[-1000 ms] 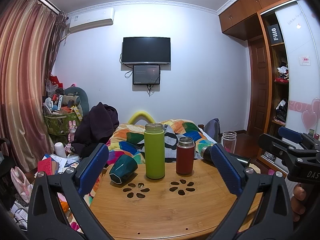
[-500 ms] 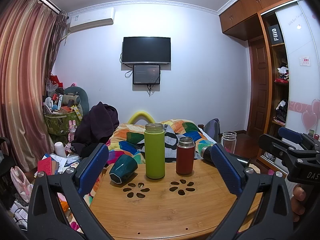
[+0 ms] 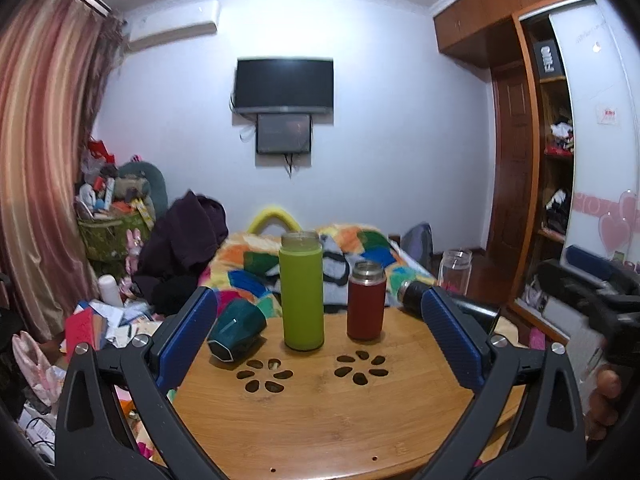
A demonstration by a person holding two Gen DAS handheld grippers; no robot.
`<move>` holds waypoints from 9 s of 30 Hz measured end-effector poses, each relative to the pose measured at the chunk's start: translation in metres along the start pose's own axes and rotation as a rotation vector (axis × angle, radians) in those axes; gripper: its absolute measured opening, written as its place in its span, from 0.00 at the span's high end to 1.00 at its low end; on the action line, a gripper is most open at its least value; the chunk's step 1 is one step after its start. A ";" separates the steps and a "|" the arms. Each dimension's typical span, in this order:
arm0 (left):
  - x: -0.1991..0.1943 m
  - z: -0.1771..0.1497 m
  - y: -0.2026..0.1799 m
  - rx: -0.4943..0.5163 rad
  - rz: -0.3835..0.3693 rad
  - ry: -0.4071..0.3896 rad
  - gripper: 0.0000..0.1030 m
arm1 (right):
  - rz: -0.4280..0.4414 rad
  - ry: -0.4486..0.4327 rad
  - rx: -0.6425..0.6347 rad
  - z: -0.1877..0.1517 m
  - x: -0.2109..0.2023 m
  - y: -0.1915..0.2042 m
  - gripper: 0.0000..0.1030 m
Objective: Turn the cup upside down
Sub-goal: 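Move the left tool to the lime-green cup and close its fingers around it, then lift the green cup with the left tool and tilt it sideways, then lay the cup horizontal with the left tool while the right tool grasps its black base, then open the left tool off the cup while the right tool turns the base upward, then grasp the inverted cup with the left tool while the right tool releases the base, then set the cup base-up on the table, open the left tool and withdraw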
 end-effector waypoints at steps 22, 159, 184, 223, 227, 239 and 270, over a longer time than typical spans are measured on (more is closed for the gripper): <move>0.248 -0.046 0.032 -0.069 0.025 0.431 0.38 | -0.063 0.107 0.123 -0.044 0.025 -0.080 0.00; 0.101 -0.082 -0.044 -0.032 -0.419 0.504 0.80 | 0.354 0.310 -0.119 -0.134 0.080 0.047 0.38; 0.049 -0.091 -0.031 0.145 -0.415 0.344 0.25 | 0.319 0.254 -0.178 -0.073 0.063 0.047 0.38; 0.078 -0.058 -0.079 0.141 -0.502 0.278 0.33 | 0.270 0.198 -0.185 -0.047 0.038 0.014 0.21; 0.091 -0.053 -0.077 0.116 -0.501 0.345 0.34 | 0.243 0.218 -0.172 -0.054 0.047 0.008 0.21; 0.131 -0.047 -0.083 0.052 -0.490 0.467 0.35 | 0.186 0.242 -0.131 -0.070 0.048 -0.009 0.21; 0.029 -0.009 -0.017 -0.019 -0.145 0.154 0.01 | 0.090 0.057 -0.047 -0.018 0.017 -0.014 0.00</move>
Point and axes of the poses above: each gripper's, at about its wrist camera, not at the fingertips, and x roughly the way its jaws point, y to its left, z to its top, the point moved 9 cm from there along x, roughly the way its jaws point, and after that the axes turned 3 degrees about -x, right-handed, at the moved point
